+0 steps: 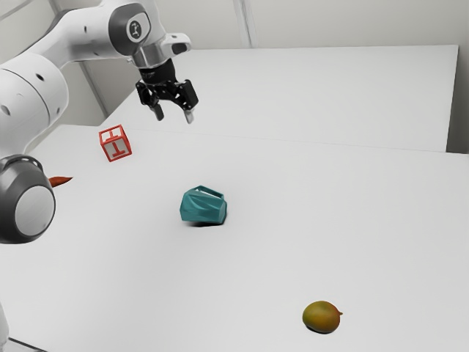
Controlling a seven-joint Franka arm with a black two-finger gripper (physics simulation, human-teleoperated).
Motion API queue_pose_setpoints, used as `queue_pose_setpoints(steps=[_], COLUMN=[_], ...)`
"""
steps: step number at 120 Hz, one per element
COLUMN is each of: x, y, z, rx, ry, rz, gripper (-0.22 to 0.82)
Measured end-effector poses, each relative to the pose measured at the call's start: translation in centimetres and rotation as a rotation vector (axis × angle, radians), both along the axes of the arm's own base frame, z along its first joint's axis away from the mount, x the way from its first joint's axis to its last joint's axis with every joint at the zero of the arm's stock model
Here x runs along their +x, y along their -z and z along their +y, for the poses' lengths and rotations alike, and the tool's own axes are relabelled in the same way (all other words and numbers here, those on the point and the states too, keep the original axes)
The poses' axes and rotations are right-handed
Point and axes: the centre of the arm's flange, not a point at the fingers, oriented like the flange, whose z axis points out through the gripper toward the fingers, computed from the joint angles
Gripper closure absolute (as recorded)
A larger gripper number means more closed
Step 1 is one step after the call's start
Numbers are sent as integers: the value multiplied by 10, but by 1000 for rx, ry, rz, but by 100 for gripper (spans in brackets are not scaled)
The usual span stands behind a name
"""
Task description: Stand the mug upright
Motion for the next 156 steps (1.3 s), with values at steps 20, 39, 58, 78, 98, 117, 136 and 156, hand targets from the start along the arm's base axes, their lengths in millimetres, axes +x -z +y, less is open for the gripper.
queue_pose_setpoints(steps=[20,39,58,78,98,117,136,156], x=[-2,-32,-82,-112,-111,-109,-102,-92], y=[-3,19,26,64,102,130,156,181], z=[3,26,47,52,66,80,91,71], rx=[-2,-17,-55,-77,-120,-201,-301,-388], ry=[-14,-52,-89,-96,-120,-155,-199,-184], rz=[-2,67,89,95,49,-18,-83,-119], gripper=[0,0,0,0,0,0,0,0])
